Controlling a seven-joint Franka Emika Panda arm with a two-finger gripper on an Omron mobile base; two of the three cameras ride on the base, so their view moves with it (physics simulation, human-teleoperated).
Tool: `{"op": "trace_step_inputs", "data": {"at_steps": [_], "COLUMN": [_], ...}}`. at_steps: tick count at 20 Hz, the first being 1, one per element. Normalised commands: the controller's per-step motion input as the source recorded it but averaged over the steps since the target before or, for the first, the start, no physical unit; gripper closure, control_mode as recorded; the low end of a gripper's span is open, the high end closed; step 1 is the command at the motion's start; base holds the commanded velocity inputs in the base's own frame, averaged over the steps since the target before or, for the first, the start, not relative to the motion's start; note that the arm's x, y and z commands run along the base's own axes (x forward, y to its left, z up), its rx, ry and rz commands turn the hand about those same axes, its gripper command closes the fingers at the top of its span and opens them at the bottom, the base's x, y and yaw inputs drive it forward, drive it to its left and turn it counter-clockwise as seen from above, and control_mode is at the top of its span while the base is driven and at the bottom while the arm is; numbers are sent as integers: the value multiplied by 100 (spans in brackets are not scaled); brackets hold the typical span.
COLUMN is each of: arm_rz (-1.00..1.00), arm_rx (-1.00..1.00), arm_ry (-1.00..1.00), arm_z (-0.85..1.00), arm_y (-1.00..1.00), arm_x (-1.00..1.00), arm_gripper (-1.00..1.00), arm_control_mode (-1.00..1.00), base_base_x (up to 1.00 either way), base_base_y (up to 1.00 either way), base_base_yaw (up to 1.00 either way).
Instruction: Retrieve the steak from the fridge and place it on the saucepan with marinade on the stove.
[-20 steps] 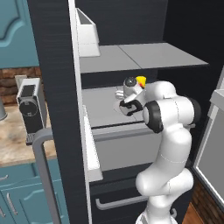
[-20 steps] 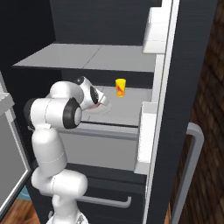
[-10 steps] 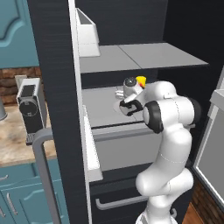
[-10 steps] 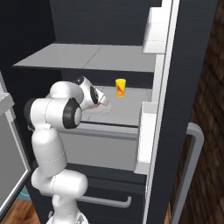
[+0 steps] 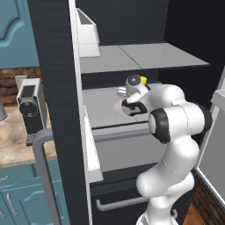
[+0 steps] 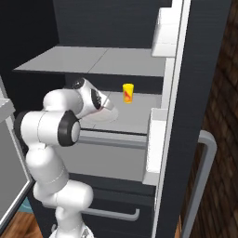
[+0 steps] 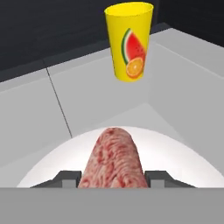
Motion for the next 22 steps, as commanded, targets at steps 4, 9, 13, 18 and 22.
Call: {"op": "trace_step_inputs", "data": {"at_steps": [4, 9, 13, 18, 22], "arm_rz": [1, 3, 5, 6, 8], "arm_rx": [0, 0, 0, 0, 0], "arm_ry": [2, 8, 2, 0, 0], "arm_z": [60, 22, 16, 61, 66], "arm_y": [0, 0, -9, -14, -3], "arm_x": [-66, -81, -97, -100, -100], "arm_gripper": [100, 100, 100, 100, 100], "arm_control_mode": [-100, -100, -100, -100, -100], "base_base_x": [0, 0, 0, 0, 0], "base_base_y": [0, 0, 0, 0, 0], "base_base_yaw": [0, 0, 0, 0, 0]}}
